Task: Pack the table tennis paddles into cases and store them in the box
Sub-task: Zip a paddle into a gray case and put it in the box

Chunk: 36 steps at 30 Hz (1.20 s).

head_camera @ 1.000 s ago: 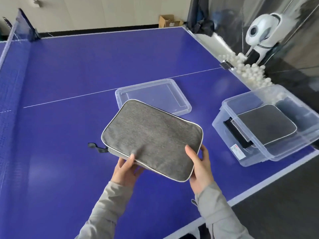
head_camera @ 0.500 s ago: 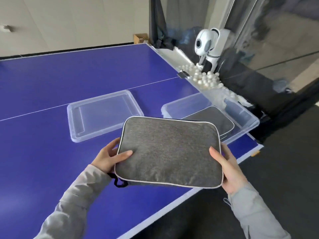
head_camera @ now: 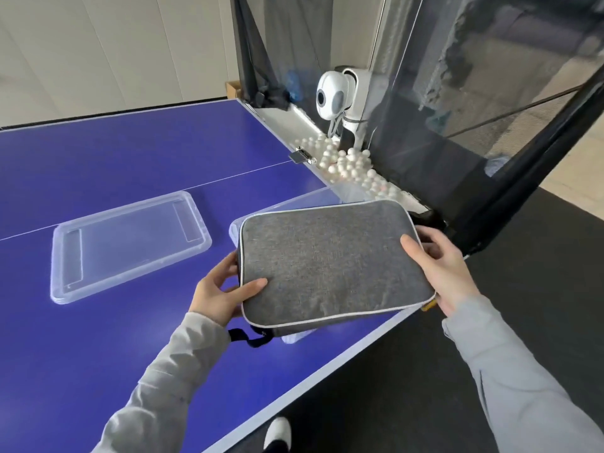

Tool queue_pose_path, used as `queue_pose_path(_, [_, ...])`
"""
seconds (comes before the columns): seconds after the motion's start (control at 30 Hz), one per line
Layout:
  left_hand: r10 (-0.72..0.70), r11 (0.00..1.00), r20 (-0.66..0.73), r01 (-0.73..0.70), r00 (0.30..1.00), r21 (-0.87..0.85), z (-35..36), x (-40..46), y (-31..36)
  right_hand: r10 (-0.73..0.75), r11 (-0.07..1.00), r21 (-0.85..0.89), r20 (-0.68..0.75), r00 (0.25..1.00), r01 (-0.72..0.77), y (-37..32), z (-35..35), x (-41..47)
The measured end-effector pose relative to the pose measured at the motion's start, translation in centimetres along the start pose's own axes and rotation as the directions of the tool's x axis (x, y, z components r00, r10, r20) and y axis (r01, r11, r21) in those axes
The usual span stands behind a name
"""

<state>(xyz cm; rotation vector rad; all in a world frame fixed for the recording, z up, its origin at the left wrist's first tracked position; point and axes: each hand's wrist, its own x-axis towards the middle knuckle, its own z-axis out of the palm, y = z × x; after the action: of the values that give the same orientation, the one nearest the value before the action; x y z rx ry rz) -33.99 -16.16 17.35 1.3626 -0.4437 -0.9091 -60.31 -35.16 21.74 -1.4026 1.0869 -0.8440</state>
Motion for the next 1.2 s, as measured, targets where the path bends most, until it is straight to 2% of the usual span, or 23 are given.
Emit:
queue_pose_path(0.23, [0.079, 0.991, -0.071, -0.070, 0.994, 0.118, 4.3, 6.4, -1.3, -0.065, 0.986, -0.153, 0.007, 0.998, 0.066, -0.9, -0.2, 8.9])
queue_pose_path(0.4, [0.064, 0.994, -0.125, -0.053, 0.990, 0.094, 7.1, 10.5, -3.6, -0.042, 0.945, -0.322, 0.057, 0.998, 0.058, 0.7, 1.0, 15.6])
queue_pose_path(0.53, [-0.023, 0.996, -0.163, 0.037, 0.986, 0.080, 8.0, 12.5, -6.4, 0.043, 0.894, -0.448, 0.151, 0.988, 0.030, 2.6, 1.9, 18.7])
queue_pose_path(0.67, [-0.098, 0.985, -0.262, 0.131, 0.960, 0.111, 8.4, 13.2, -8.6, 0.140, 0.856, -0.517, 0.238, 0.961, 0.004, 5.3, 2.7, 19.8])
queue_pose_path(0.8, [-0.170, 0.951, -0.353, 0.247, 0.920, 0.186, 8.8, 13.6, -10.5, 0.119, 0.805, -0.589, 0.277, 0.954, 0.070, 7.9, 3.5, 20.6])
queue_pose_path(1.0, [-0.216, 0.932, -0.439, 0.318, 0.872, 0.175, 9.8, 13.6, -12.0, 0.124, 0.816, -0.572, 0.322, 0.939, 0.089, 9.9, 3.9, 21.5])
queue_pose_path(1.2, [-0.230, 0.883, -0.515, 0.400, 0.826, 0.247, 10.1, 13.6, -12.9, 0.059, 0.803, -0.576, 0.335, 0.941, 0.155, 11.3, 3.8, 20.7])
